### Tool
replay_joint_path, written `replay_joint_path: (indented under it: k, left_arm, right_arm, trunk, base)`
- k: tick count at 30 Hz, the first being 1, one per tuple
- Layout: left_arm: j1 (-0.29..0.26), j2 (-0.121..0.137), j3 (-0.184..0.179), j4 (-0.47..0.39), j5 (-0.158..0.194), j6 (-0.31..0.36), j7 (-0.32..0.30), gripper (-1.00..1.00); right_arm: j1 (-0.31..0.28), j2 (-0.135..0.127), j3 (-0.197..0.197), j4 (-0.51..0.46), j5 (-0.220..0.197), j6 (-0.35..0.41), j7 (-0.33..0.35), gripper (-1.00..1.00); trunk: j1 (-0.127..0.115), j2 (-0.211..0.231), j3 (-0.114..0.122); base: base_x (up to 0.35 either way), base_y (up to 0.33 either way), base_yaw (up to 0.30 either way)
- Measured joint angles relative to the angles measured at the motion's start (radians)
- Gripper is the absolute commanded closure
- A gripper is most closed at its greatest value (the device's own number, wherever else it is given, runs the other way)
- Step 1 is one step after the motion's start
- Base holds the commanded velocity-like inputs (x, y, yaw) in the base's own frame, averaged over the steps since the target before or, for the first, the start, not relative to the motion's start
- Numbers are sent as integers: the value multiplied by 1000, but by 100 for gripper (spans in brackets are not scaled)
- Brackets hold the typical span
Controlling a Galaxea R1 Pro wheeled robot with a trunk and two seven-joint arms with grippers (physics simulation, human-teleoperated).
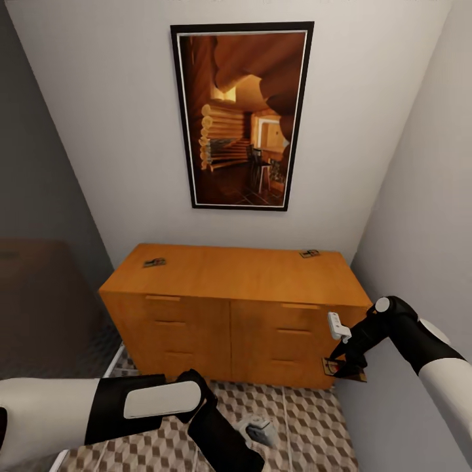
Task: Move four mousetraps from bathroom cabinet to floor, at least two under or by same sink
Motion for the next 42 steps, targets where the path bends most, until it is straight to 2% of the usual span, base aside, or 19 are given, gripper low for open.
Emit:
replay_joint_path:
  k: [2, 4, 10, 13, 15, 17, 19, 23, 26, 27, 30, 34, 36, 39, 42]
  left_arm:
    - [1, 1, -35, 7, -1, -2, 0, 100]
    - [2, -1, -87, 30, 1, -8, 0, 100]
    - [3, -4, -167, 70, 3, -77, -1, 100]
    - [4, -4, -233, 90, 5, -95, 0, 100]
    - [5, -5, -272, 125, 6, -134, 0, 100]
    - [21, -5, -321, 165, 7, -221, -1, 100]
    - [44, -5, -351, 187, 8, -267, -2, 100]
    - [102, -5, -370, 278, 7, -298, -1, 100]
    - [182, -6, -373, 493, 2, -324, -1, 100]
    - [192, -6, -373, 521, 5, -336, -1, 100]
    - [247, -7, -373, 648, 5, -448, -1, 100]
    - [336, -8, -372, 782, 7, -534, 0, 100]
    - [395, -8, -372, 855, 10, -596, 1, 100]
    - [442, -8, -371, 905, 13, -672, 1, 100]
    - [497, -9, -370, 980, 20, -734, 0, 100]
  right_arm:
    - [0, 0, 0, 2, 0, 0, 0, 100]
    - [0, 1, 0, 3, 0, 0, 0, 100]
    - [9, 4, 0, 4, 0, 0, 0, 100]
    - [23, 5, 0, 1, 3, 0, 0, 100]
    - [35, 6, 1, 0, 6, 1, 0, 100]
    - [49, 7, 1, 1, 9, 2, -4, 100]
    - [56, 8, 2, 2, 10, 3, -8, 100]
    - [81, 11, 4, 3, 12, 20, -21, 100]
    - [107, 12, 6, 4, 19, 27, -83, 100]
    - [111, 13, 6, 4, 19, 27, -90, 100]
    - [130, 28, 6, 5, 18, 25, -116, 100]
    - [168, 62, 5, 8, 10, 21, -160, 100]
    - [203, 81, 5, 15, 11, 21, -237, 100]
    - [237, 109, 5, 36, 15, 21, -303, 100]
    - [274, 176, 4, 149, 15, 21, -428, 100]
  trunk:
    - [0, 0, 0]
    - [0, 0, 0]
    - [0, 0, 0]
    - [0, 0, 0]
    - [0, 0, 0]
    - [0, 0, 0]
    - [0, 0, 0]
    - [0, 0, 0]
    - [0, 0, 0]
    - [0, 0, 0]
    - [0, 0, 0]
    - [0, 0, 0]
    - [-1, 0, 0]
    - [-1, 0, 0]
    - [-1, 0, 0]
  base:
    - [-321, 0, 0]
    - [-329, 0, 0]
    - [-334, 0, 0]
    - [-335, 0, 0]
    - [-335, 0, 0]
    - [-335, 0, 0]
    - [-335, 0, 0]
    - [-335, 0, 0]
    - [-335, 0, 0]
    - [-335, 0, 0]
    - [-324, 0, 0]
    - [-161, 0, 0]
    - [-40, 0, 0]
    - [-14, 0, 0]
    - [-2, 0, 0]
